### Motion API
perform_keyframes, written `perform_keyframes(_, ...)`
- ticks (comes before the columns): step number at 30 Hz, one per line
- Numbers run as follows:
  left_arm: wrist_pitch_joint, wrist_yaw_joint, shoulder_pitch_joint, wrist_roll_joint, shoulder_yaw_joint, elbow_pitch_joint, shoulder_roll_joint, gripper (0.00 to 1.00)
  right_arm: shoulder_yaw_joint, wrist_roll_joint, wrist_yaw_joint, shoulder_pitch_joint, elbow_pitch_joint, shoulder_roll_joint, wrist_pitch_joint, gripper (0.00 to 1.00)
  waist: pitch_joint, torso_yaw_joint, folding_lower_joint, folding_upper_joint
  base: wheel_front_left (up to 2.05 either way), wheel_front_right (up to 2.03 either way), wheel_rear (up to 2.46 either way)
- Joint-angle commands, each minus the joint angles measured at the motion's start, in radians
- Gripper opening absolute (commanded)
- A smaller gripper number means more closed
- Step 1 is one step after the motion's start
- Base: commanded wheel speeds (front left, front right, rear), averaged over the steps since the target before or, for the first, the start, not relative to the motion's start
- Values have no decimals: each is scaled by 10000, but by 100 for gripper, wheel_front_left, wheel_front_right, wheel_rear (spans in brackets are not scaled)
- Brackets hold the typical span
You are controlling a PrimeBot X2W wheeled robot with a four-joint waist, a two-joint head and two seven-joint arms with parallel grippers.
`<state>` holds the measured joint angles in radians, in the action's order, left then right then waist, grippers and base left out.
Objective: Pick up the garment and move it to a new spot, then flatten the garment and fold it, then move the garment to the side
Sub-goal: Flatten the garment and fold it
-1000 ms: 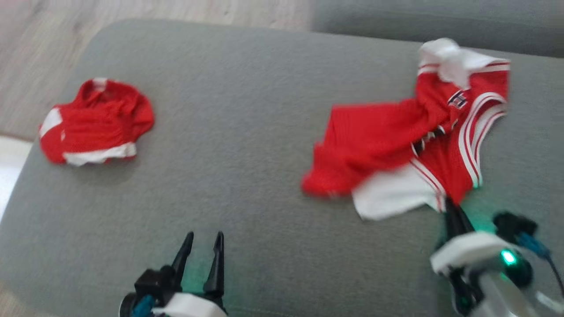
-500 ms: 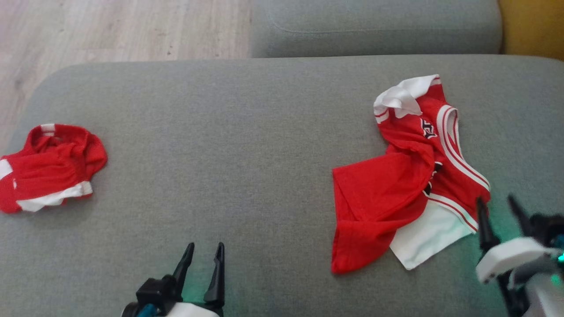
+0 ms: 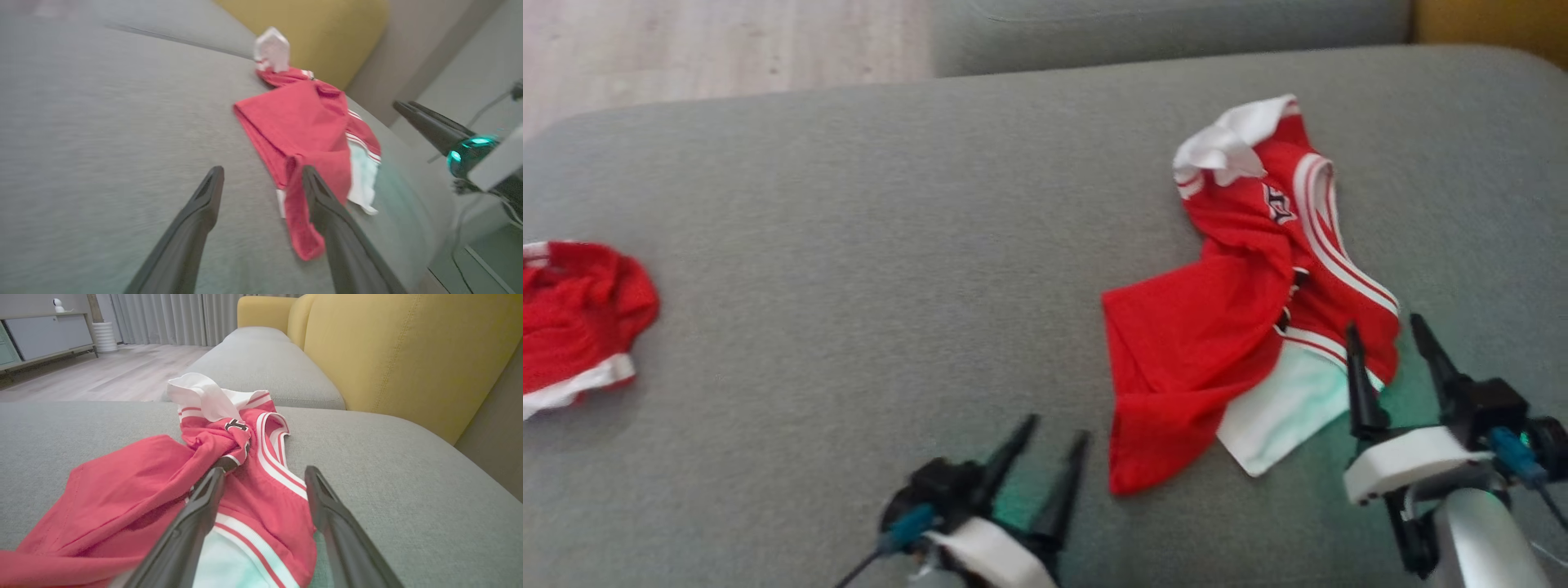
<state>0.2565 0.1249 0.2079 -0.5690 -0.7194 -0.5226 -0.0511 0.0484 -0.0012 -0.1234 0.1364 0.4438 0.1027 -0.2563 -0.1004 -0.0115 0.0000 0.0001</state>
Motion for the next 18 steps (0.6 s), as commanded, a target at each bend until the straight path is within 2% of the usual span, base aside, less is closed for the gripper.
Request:
perform_keyframes(1,53,52,787,-579,-699,-21,9,100,-466,32,-73,476,-307,-44,-55,100,-337,-476,0,-1,0,0,0)
perform_keyframes(6,52,55,1439,-1863,-2038,-611,9,100,-839,135,-73,657,-223,-111,-55,100,-578,-942,0,-1,0,0,0)
perform_keyframes(9,52,55,1871,-2194,-2471,-1027,9,100,-899,210,-73,714,-194,-108,-55,100,-709,-1171,0,-1,0,0,0)
perform_keyframes(18,52,56,2325,-2691,-2634,-1248,9,100,-1032,398,-73,739,-128,-114,-55,100,-849,-1490,0,-1,0,0,0)
